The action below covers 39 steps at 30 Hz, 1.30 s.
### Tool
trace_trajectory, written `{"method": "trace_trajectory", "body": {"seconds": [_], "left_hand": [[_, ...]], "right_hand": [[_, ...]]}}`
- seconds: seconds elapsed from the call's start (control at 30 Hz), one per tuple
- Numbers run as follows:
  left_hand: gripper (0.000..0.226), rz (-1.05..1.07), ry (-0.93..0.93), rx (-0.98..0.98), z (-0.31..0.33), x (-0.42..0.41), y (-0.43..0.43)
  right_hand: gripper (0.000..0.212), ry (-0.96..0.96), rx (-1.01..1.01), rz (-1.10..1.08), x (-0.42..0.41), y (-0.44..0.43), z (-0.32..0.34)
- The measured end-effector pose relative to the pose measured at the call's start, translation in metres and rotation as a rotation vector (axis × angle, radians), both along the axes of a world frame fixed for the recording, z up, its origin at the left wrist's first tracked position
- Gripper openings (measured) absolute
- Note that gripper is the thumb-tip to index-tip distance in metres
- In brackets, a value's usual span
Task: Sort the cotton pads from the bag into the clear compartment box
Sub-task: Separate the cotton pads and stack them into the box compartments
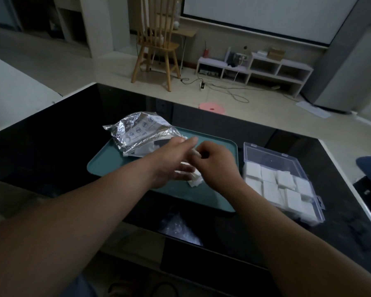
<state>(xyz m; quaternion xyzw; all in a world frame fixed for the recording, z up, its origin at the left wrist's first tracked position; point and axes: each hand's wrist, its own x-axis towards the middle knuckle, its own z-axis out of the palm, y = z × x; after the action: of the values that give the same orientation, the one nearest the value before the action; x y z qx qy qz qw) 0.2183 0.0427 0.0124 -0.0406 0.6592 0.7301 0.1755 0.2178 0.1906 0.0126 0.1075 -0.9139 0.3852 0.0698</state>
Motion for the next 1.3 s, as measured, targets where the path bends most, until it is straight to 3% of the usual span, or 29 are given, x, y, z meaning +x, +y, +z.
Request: {"method": "trace_trajectory", "body": {"seconds": [0.1, 0.17, 0.27, 0.43, 0.53, 0.63, 0.73, 0.93, 1.13, 1.3], "left_hand": [[0.012, 0.202, -0.026, 0.129, 0.001, -0.005, -0.002], [0.01, 0.353, -0.116, 0.157, 0.0, -0.012, -0.015], [0.017, 0.416, -0.184, 0.079, -0.006, -0.015, -0.033], [0.014, 0.396, -0.214, 0.002, -0.008, -0.017, -0.035], [0.019, 0.362, -0.209, 0.005, -0.005, -0.019, -0.034], [0.019, 0.333, -0.207, 0.017, -0.006, -0.02, -0.03], [0.018, 0.333, -0.185, -0.001, -0.005, -0.018, -0.027], [0.012, 0.286, -0.13, -0.004, -0.009, -0.018, -0.009], [0.02, 0.152, -0.024, 0.029, 0.008, -0.016, 0.005], [0.022, -0.005, 0.009, 0.13, 0.015, 0.002, 0.02]], "right_hand": [[0.014, -0.103, -0.15, 0.178, -0.005, -0.015, 0.005], [0.021, -0.105, -0.207, 0.084, -0.027, -0.013, 0.008], [0.023, -0.106, 0.022, -0.048, -0.068, 0.0, -0.003], [0.031, -0.23, 0.505, 0.075, -0.105, -0.009, -0.033], [0.053, -0.245, 0.606, 0.151, -0.115, -0.028, -0.032], [0.033, -0.325, 0.605, 0.183, -0.112, -0.035, -0.026], [0.014, -0.342, 0.365, 0.098, -0.104, -0.015, -0.024], [0.016, -0.443, -0.349, -0.072, -0.071, 0.037, 0.007], [0.014, -0.529, -0.558, 0.07, -0.018, 0.066, 0.036], [0.02, -0.586, -0.769, -0.054, -0.001, 0.058, 0.029]]}}
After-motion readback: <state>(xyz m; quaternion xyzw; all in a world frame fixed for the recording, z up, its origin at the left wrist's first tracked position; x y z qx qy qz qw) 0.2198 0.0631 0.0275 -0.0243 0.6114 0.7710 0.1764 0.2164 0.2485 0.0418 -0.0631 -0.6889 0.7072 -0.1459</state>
